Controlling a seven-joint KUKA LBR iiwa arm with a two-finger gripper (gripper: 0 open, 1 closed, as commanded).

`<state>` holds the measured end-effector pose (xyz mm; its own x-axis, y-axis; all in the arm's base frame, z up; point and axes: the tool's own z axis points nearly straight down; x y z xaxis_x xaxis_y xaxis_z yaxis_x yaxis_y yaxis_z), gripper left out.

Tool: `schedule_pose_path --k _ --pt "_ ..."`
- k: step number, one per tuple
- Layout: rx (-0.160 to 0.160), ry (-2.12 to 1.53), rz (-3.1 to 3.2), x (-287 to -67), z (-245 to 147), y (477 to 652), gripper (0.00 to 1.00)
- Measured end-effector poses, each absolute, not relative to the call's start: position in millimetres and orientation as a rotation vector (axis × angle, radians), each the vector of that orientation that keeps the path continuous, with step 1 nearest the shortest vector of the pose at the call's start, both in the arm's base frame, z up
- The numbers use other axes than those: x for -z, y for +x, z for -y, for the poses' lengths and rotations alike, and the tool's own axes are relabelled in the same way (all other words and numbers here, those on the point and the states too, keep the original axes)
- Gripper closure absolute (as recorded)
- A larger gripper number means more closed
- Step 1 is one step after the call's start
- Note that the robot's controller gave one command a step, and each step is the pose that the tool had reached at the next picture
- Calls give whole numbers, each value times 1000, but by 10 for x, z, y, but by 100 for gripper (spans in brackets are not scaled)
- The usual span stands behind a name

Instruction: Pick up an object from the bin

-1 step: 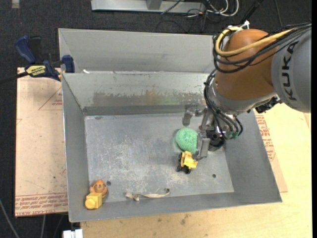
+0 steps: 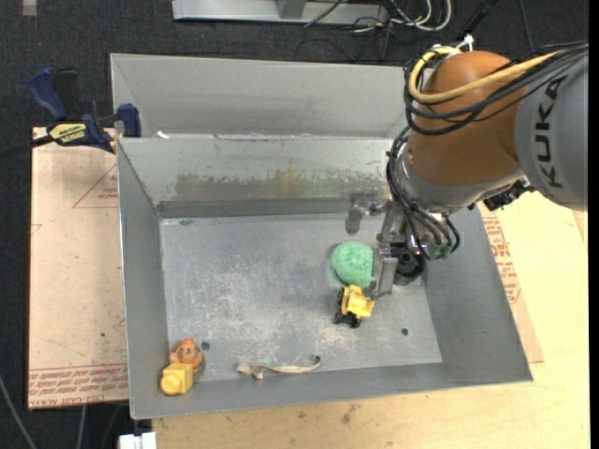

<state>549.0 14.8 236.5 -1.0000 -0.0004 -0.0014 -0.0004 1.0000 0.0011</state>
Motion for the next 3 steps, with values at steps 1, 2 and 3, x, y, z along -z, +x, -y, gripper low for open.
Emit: schedule_pose_path --k 1,2,3 --pt "-2 126 -3133 -1767 39 5628 0" --pt "0 -118 -3142 -1495 115 5684 0" --pt "-1 -793 -3037 -1459 162 5718 0"
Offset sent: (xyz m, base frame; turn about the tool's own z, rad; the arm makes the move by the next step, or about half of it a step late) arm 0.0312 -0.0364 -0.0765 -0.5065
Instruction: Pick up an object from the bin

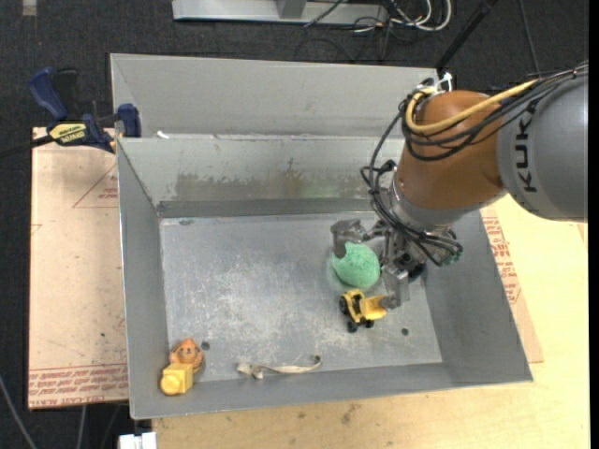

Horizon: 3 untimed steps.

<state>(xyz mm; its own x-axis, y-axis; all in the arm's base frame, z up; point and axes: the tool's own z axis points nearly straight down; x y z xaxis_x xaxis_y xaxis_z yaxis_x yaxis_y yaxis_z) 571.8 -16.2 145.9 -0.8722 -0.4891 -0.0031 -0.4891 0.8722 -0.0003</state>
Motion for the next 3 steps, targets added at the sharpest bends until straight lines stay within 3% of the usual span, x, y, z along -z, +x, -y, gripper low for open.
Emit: schedule_pose_path --k 1,2,3 --pt "-3 -927 -3002 -1039 175 5715 0" --pt "-4 -626 -3074 -717 498 5806 100" --pt "-4 -626 -3074 -717 498 5806 100"
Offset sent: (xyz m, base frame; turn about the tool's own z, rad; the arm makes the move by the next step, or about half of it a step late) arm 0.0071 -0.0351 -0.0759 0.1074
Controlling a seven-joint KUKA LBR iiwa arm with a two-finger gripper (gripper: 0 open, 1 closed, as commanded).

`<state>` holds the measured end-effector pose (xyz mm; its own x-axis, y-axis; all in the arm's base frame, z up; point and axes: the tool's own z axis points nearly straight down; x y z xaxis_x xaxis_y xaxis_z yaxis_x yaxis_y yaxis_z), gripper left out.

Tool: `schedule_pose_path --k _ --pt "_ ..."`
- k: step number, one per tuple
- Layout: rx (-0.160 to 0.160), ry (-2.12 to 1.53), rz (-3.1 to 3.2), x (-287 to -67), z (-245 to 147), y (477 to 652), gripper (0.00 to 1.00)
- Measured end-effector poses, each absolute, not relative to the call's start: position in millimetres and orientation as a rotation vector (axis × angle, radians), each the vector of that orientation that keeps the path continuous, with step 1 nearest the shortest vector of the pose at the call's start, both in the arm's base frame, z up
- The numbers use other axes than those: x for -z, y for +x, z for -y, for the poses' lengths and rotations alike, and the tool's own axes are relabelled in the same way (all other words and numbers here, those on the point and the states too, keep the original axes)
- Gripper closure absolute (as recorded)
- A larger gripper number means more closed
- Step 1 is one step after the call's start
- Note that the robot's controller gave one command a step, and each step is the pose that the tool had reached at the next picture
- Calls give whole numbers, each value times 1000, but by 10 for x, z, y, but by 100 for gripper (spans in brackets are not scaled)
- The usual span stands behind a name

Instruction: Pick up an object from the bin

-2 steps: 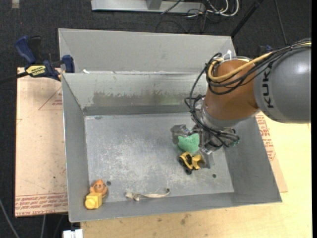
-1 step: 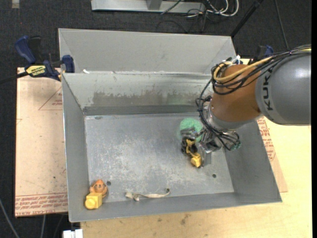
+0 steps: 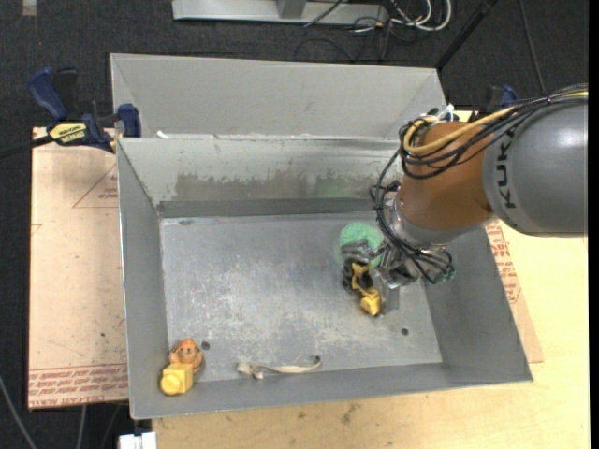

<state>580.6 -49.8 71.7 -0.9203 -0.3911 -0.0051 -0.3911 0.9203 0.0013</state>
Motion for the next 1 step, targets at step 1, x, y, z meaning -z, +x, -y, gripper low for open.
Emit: schedule_pose_path --k 1 --pt "-6 -626 -3080 -767 494 5788 100"
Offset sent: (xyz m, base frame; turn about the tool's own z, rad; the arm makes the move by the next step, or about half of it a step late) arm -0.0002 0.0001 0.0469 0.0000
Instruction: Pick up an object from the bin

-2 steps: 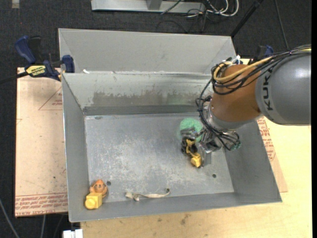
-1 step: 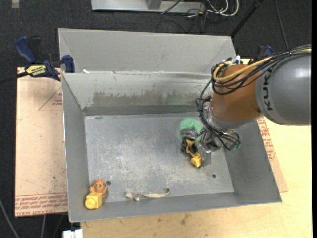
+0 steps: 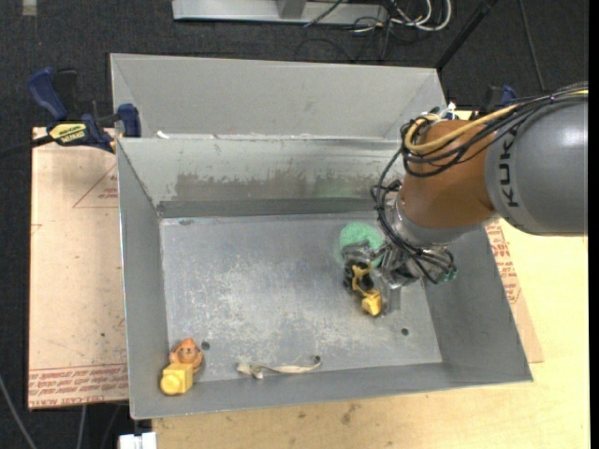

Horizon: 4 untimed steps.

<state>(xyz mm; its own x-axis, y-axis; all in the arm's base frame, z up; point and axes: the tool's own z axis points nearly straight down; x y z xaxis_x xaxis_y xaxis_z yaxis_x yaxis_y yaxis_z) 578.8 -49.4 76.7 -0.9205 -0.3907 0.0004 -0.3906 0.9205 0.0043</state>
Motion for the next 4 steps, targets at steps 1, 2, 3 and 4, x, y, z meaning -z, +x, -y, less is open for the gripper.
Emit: schedule_pose_path --k 1,2,3,4 --pt "5 626 3076 -964 492 5783 100" --pt "1 627 3083 -1090 494 5806 100" --pt "3 626 3077 -1200 490 5790 100" --pt "3 625 3078 -1414 488 5789 100"
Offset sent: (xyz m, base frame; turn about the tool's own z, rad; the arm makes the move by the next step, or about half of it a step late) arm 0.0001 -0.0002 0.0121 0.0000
